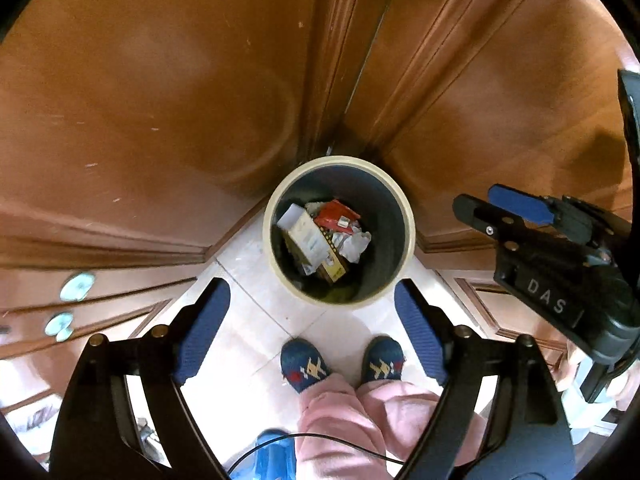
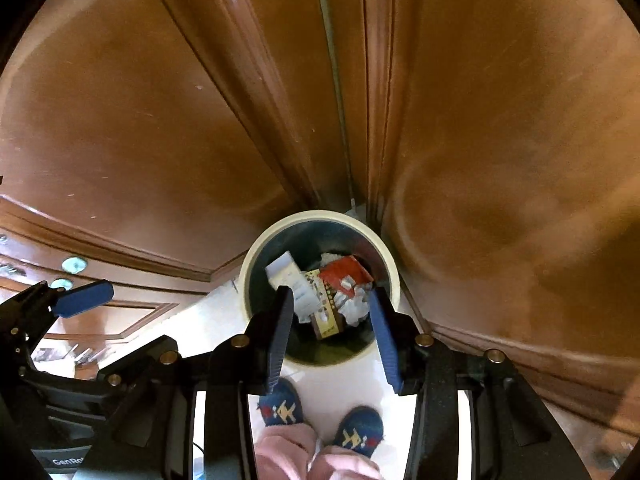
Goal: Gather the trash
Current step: 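Open both tools to drop the packet and box into the bin, then raise both open tools toward the yellow wrapper on the counter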
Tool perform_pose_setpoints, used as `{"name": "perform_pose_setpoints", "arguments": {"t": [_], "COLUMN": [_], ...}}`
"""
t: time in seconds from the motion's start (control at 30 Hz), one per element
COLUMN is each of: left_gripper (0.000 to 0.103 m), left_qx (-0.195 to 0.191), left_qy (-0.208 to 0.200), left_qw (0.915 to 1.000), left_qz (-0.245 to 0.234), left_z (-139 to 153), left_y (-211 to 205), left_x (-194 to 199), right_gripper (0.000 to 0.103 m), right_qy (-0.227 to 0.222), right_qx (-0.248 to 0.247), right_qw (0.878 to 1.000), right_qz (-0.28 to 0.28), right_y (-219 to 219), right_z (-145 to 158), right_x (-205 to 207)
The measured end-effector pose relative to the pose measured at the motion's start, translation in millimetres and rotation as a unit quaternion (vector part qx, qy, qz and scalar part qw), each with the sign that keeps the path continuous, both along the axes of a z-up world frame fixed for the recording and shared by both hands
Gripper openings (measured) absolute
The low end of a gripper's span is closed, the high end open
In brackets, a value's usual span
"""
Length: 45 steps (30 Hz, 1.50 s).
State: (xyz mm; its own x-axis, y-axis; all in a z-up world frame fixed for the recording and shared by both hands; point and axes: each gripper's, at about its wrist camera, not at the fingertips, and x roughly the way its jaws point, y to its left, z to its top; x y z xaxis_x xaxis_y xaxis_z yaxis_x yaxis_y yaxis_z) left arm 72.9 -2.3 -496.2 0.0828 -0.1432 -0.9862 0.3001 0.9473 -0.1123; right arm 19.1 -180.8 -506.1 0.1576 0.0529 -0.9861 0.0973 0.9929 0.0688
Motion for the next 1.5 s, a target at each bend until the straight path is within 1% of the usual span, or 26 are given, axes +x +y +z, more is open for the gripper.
{"name": "perform_pose_setpoints", "arguments": {"t": [0.1, 0.3, 0.47, 0.57, 0.67, 0.77, 0.87, 1.03, 1.1, 1.2, 1.3, 1.5], "left_gripper": [0.082, 0.082, 0.082, 0.082, 0.082, 0.082, 0.082, 0.082, 0.082, 0.082, 0.082, 0.083], "left_qx": [0.0, -0.002, -0.006, -0.011, -0.01, -0.008, -0.005, -0.004, -0.004, -0.009, -0.004, 0.0], "left_qy": [0.004, -0.008, -0.03, -0.046, -0.069, -0.091, -0.109, -0.154, -0.171, -0.188, -0.209, -0.245], "left_qw": [1.0, 0.9999, 0.9991, 0.9981, 0.9965, 0.9945, 0.9924, 0.9857, 0.9826, 0.9792, 0.975, 0.9654], "left_qz": [0.005, 0.013, 0.028, 0.04, 0.045, 0.051, 0.058, 0.068, 0.072, 0.075, 0.076, 0.09], "left_z": [32.2, 113.8, 183.0, 222.8, 266.9, 299.9, 328.1, 379.0, 396.0, 418.2, 436.3, 469.8], "left_y": [1.5, 3.6, 6.9, 10.1, 13.0, 13.9, 13.2, 12.5, 12.2, 9.4, 6.1, 3.3], "left_x": [-11.9, -36.9, -55.3, -63.0, -69.9, -74.7, -75.6, -76.6, -76.6, -75.5, -73.2, -68.3], "right_gripper": [0.04, 0.04, 0.04, 0.041, 0.045, 0.046, 0.046, 0.046, 0.048, 0.053, 0.056, 0.056], "right_qy": [0.003, 0.008, -0.003, -0.021, -0.044, -0.069, -0.094, -0.141, -0.162, -0.192, -0.222, -0.257], "right_qx": [0.003, 0.004, 0.006, 0.008, 0.004, 0.004, 0.004, 0.009, 0.006, 0.003, 0.006, 0.01], "right_qw": [1.0, 1.0, 0.999, 0.998, 0.997, 0.996, 0.993, 0.987, 0.983, 0.977, 0.971, 0.961], "right_qz": [0.003, 0.019, 0.041, 0.05, 0.058, 0.063, 0.066, 0.075, 0.083, 0.09, 0.092, 0.105], "right_y": [3.0, 11.9, 17.7, 17.3, 15.4, 10.9, 6.4, 2.5, 1.7, -1.0, -3.9, -3.9], "right_z": [26.0, 93.6, 164.9, 213.9, 265.4, 311.0, 354.7, 409.0, 434.3, 460.5, 487.2, 522.6], "right_x": [-7.7, -26.0, -40.8, -48.3, -55.9, -58.8, -59.6, -58.7, -57.6, -55.7, -51.4, -37.3]}}
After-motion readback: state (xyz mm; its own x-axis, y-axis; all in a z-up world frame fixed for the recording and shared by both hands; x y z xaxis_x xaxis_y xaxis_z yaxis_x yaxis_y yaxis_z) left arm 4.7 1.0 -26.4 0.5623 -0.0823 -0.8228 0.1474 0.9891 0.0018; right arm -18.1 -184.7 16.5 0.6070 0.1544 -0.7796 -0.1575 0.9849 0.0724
